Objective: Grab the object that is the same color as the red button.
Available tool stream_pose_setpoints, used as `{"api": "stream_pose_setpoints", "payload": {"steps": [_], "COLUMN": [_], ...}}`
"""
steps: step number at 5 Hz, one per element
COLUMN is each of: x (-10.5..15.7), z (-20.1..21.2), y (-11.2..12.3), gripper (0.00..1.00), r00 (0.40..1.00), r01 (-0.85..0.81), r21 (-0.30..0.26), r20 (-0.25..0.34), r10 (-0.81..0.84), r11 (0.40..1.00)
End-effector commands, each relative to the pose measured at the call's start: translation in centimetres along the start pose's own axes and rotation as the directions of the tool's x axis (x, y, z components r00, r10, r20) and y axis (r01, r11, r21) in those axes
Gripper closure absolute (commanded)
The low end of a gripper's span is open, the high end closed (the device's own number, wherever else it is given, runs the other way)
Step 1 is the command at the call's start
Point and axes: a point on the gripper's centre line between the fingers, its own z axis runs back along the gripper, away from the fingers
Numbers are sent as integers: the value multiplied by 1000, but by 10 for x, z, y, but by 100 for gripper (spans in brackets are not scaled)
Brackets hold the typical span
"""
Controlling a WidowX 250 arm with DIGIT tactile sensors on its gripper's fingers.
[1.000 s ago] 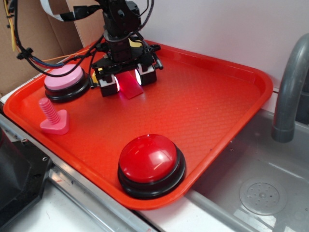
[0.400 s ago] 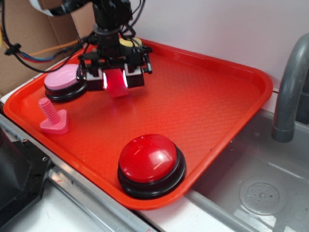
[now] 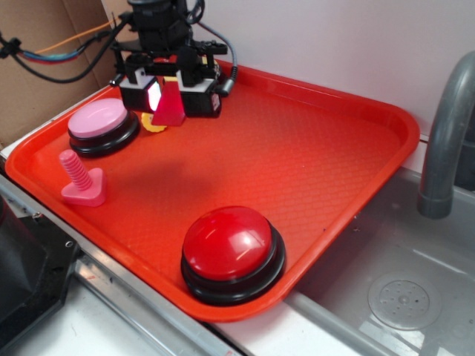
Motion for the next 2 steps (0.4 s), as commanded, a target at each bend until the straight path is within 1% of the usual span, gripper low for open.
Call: {"api": "stream_pose_setpoints", "payload": {"steps": [1,2], "x": [-7,-11], "z": [25,19], "y": [-3,-4], "gripper": [100,100], "r00": [931,932], "r01": [364,362], "r21": [56,38], "r20": [-5,-19], "r10": [-364,-361], "r11": [930,932]}}
